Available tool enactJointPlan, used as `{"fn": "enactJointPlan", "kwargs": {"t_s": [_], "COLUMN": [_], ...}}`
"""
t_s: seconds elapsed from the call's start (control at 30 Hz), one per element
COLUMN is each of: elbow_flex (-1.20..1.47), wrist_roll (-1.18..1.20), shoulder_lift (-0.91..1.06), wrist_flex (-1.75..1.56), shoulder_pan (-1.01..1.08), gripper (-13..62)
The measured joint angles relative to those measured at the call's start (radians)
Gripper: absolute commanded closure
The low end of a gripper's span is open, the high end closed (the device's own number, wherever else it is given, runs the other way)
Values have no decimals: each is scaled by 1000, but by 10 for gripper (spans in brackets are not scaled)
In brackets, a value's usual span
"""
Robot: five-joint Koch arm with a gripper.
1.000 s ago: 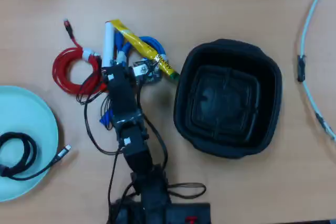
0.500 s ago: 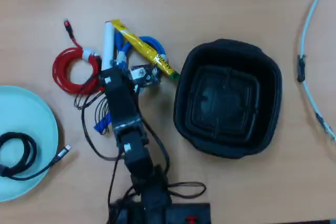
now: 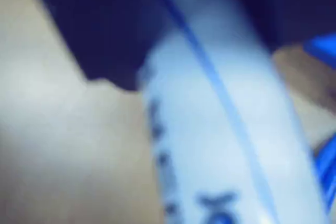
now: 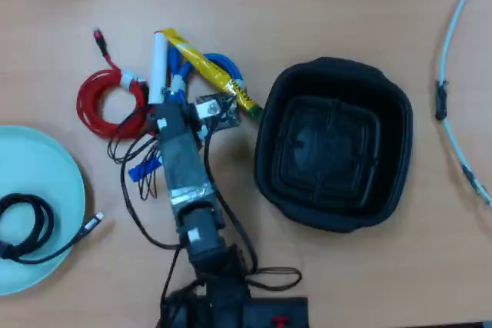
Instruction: Pick up the blue pen and put it in the black bowl
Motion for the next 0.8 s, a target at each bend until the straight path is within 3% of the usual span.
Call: {"fn": "enactJointPlan", "kwargs": {"t_s": [0.2, 0.8], "elbow_flex": [0, 0], "wrist_roll": [3, 94], "shoulder_lift": [103, 137], "wrist_flex": [0, -215], "shoulder_pan": [20, 225], "gripper": [571, 570]}}
